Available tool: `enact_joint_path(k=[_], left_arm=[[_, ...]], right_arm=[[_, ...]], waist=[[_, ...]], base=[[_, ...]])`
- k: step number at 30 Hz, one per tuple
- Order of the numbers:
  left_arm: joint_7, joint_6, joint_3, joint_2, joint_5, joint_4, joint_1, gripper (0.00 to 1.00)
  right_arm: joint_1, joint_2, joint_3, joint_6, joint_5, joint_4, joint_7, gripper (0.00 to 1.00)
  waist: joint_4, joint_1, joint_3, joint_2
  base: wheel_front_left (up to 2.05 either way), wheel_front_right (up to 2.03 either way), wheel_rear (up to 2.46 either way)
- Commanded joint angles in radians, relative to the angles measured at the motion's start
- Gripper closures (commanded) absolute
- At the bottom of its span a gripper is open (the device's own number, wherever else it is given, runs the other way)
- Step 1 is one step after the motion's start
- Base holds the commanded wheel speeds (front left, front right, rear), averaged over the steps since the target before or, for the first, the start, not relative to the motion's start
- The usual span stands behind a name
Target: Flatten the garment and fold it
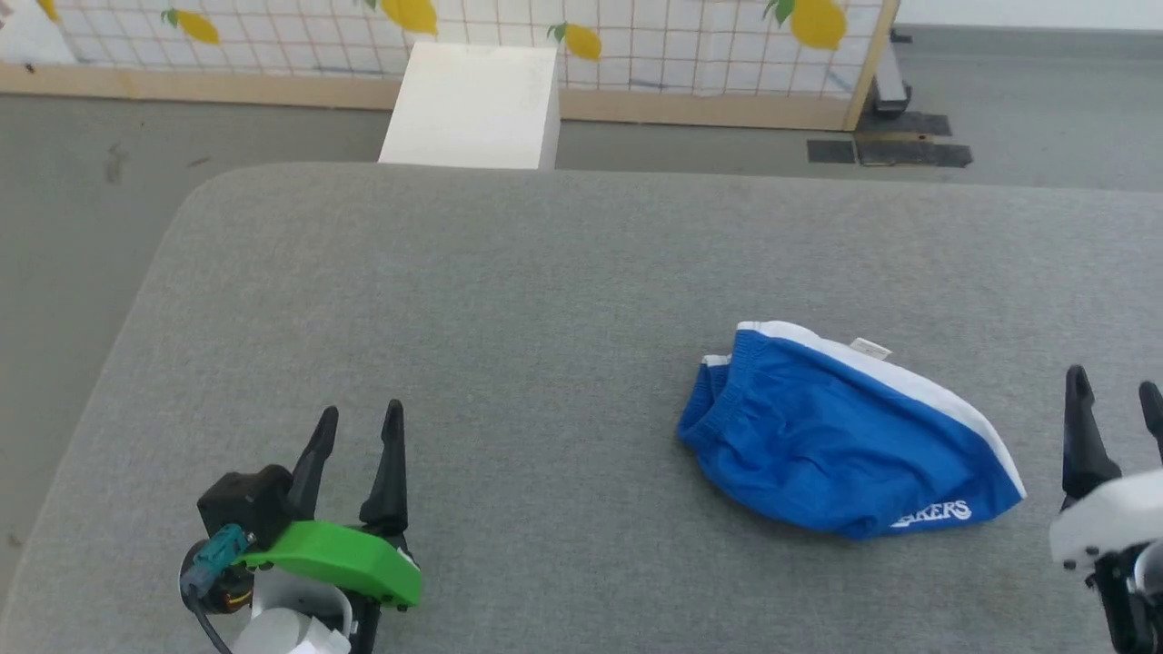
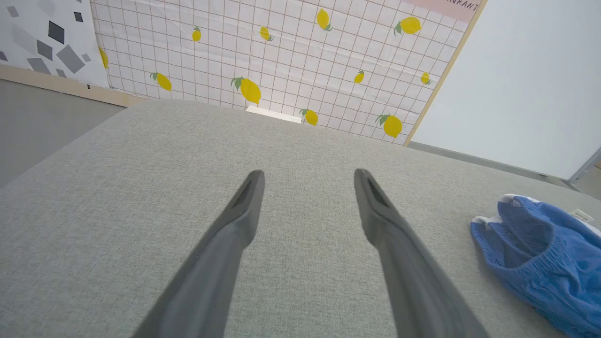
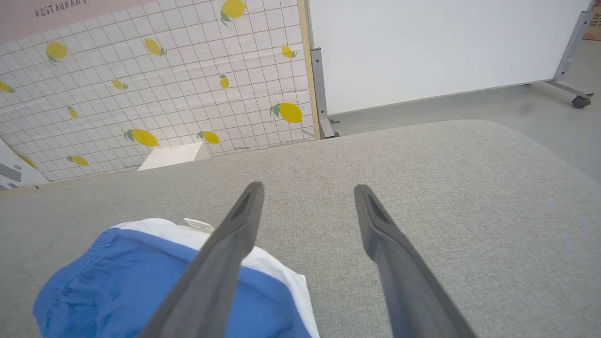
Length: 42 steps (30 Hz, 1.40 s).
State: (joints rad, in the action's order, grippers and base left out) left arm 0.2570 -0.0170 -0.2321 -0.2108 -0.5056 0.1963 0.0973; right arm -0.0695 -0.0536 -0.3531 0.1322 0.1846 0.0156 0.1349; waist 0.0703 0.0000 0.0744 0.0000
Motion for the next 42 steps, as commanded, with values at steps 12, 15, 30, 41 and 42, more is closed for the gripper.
enact_joint_path(k=[12,15,30,41,42], left_arm=[[-0.053,0.046,-0.073,0.036,0.014,0.01,0.091,0.0],[-0.118,0.065,-0.106,0.072,0.003,0.039,0.198,0.0],[-0.872,0.069,-0.355,0.136,-0.02,0.323,0.635,0.0],[-1.077,0.069,-0.434,0.1,-0.004,0.38,0.629,0.23],[-1.077,0.07,-0.432,0.103,-0.012,0.377,0.624,0.74]], right_arm=[[0.055,0.003,0.058,-0.002,0.078,0.057,-0.09,0.0],[0.046,0.003,0.063,-0.002,0.075,0.055,-0.085,0.0],[-0.001,0.003,0.089,-0.002,0.086,0.095,-0.111,0.0],[-0.031,0.003,0.106,-0.002,0.101,0.14,-0.153,0.0],[-0.034,0.003,0.109,-0.002,0.101,0.142,-0.154,0.0]], waist=[[-0.117,0.0,-0.016,0.0],[-0.139,0.0,0.0,0.0],[-0.26,0.0,0.131,0.0],[-0.269,0.0,0.181,0.0],[-0.265,0.0,0.182,0.0]], base=[[0.0,0.0,0.0],[0.0,0.0,0.0],[0.0,0.0,0.0],[0.0,0.0,0.0],[0.0,0.0,0.0]])
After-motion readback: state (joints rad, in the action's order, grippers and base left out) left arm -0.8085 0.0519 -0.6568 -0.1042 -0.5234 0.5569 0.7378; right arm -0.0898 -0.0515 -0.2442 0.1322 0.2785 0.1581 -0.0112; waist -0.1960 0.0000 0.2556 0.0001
